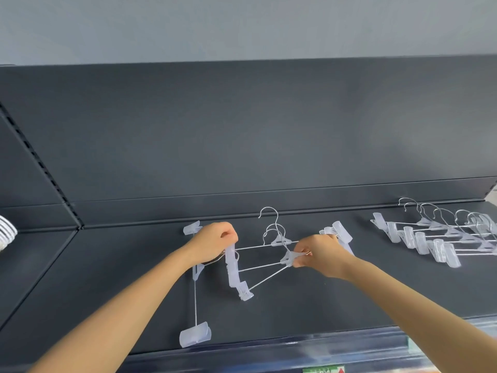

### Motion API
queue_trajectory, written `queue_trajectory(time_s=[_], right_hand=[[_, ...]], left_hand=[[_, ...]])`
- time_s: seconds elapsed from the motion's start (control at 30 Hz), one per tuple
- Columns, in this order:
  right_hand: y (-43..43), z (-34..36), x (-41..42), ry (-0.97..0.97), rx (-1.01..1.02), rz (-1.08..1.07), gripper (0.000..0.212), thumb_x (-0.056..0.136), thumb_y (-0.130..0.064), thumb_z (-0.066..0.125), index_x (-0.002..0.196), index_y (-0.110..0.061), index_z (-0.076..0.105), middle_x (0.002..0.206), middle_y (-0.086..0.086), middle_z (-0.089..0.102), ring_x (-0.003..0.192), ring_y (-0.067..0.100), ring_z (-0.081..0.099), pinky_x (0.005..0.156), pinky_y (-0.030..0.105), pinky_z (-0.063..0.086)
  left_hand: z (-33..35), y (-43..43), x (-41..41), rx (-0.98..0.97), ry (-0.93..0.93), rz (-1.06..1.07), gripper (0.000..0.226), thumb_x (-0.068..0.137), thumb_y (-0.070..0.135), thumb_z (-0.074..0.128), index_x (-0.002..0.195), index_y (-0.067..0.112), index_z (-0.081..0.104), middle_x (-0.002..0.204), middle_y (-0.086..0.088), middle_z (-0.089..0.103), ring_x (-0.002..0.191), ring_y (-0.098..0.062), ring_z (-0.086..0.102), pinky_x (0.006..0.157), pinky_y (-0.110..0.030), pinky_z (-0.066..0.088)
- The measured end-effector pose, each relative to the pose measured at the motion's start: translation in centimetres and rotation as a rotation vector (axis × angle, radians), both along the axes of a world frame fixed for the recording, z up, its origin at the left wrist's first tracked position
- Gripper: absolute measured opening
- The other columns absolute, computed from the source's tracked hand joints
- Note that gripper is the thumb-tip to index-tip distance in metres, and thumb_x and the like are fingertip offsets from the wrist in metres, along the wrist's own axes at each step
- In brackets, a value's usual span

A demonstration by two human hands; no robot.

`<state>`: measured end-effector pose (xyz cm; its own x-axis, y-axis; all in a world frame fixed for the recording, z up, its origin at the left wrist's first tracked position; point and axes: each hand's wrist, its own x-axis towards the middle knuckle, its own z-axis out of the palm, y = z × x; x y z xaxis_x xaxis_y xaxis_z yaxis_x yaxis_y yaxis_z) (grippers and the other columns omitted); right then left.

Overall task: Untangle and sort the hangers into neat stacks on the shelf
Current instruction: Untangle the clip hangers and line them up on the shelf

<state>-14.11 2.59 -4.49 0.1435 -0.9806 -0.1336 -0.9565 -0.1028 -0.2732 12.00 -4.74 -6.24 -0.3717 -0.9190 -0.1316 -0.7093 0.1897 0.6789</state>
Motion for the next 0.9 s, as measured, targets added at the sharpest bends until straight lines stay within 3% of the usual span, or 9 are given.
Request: queue_trajectory(time_s=[0.07,0.23,0.33,0.43,0.5,0.67,0.77,0.9], right_hand=[[0.0,0.0,-0.1,-0.013,-0.007,0.006,0.035,0.087,-0.041,0.060,0.058,-0.030,0.043,0.059,-0.007,0.038,0.060,0.009,0.031,0.061,0.016,0.021],[-0.4,-0.2,-0.3,-0.035,-0.074,0.027,0.020,0.087,-0.041,0.060,0.083,-0.022,0.065,0.066,-0.007,0.047,0.065,0.013,0.037,0.060,0.016,0.021],[-0.7,-0.7,-0.4,-0.035,-0.102,0.036,0.016,0.086,-0.045,0.059,0.080,-0.031,0.062,0.072,-0.008,0.053,0.078,0.020,0.039,0.063,0.017,0.021],[-0.6,-0.9,-0.6,-0.052,-0.116,0.030,0.020,0.086,-0.043,0.060,0.086,-0.024,0.066,0.068,-0.009,0.050,0.077,0.019,0.038,0.063,0.012,0.021],[-0.6,-0.9,-0.7,-0.081,-0.116,0.019,0.022,0.086,-0.041,0.062,0.090,-0.019,0.068,0.072,-0.006,0.055,0.076,0.018,0.041,0.063,0.013,0.022],[-0.4,-1.7,-0.6,-0.198,-0.091,-0.034,0.015,0.080,-0.043,0.067,0.087,-0.030,0.069,0.087,-0.005,0.070,0.092,0.022,0.055,0.077,0.023,0.035],[-0.3,-1.5,-0.1,-0.203,-0.135,-0.002,0.012,0.082,-0.039,0.065,0.088,-0.029,0.070,0.087,-0.007,0.070,0.090,0.019,0.056,0.084,0.023,0.031],[-0.5,-1.1,0.3,-0.106,-0.209,0.082,0.018,0.085,-0.038,0.063,0.093,-0.023,0.068,0.094,-0.006,0.068,0.090,0.015,0.055,0.087,0.022,0.025]], left_hand=[[0.1,0.0,0.3,0.006,0.023,0.017,0.015,0.090,0.022,0.052,0.081,0.019,0.063,0.076,0.006,0.064,0.067,-0.010,0.055,0.078,-0.035,0.051],[0.9,0.5,0.4,0.008,0.053,0.031,0.015,0.089,0.022,0.054,0.079,0.021,0.064,0.077,0.011,0.065,0.068,-0.009,0.053,0.078,-0.034,0.050],[1.2,0.9,0.5,0.057,0.101,0.043,0.018,0.093,0.021,0.049,0.093,0.016,0.066,0.093,0.000,0.070,0.076,-0.018,0.060,0.078,-0.030,0.051],[1.2,1.1,0.7,0.105,0.182,0.068,0.018,0.093,0.019,0.054,0.106,0.016,0.066,0.102,-0.005,0.070,0.095,-0.023,0.066,0.086,-0.027,0.055],[1.4,1.1,0.8,0.104,0.227,0.076,0.019,0.089,0.018,0.058,0.107,0.018,0.065,0.098,-0.004,0.070,0.091,-0.017,0.067,0.083,-0.024,0.055],[2.8,0.9,0.9,-0.026,0.190,0.104,0.018,0.084,0.020,0.060,0.099,0.023,0.068,0.082,0.008,0.069,0.075,-0.011,0.064,0.079,-0.027,0.051],[3.2,0.8,0.6,-0.119,0.138,0.125,0.019,0.085,0.014,0.058,0.096,0.022,0.070,0.086,0.009,0.068,0.080,-0.006,0.063,0.072,-0.018,0.046],[3.5,0.7,-0.1,-0.223,0.104,0.173,0.024,0.083,0.006,0.051,0.089,0.019,0.071,0.077,0.010,0.063,0.065,-0.002,0.056,0.057,-0.005,0.039]])
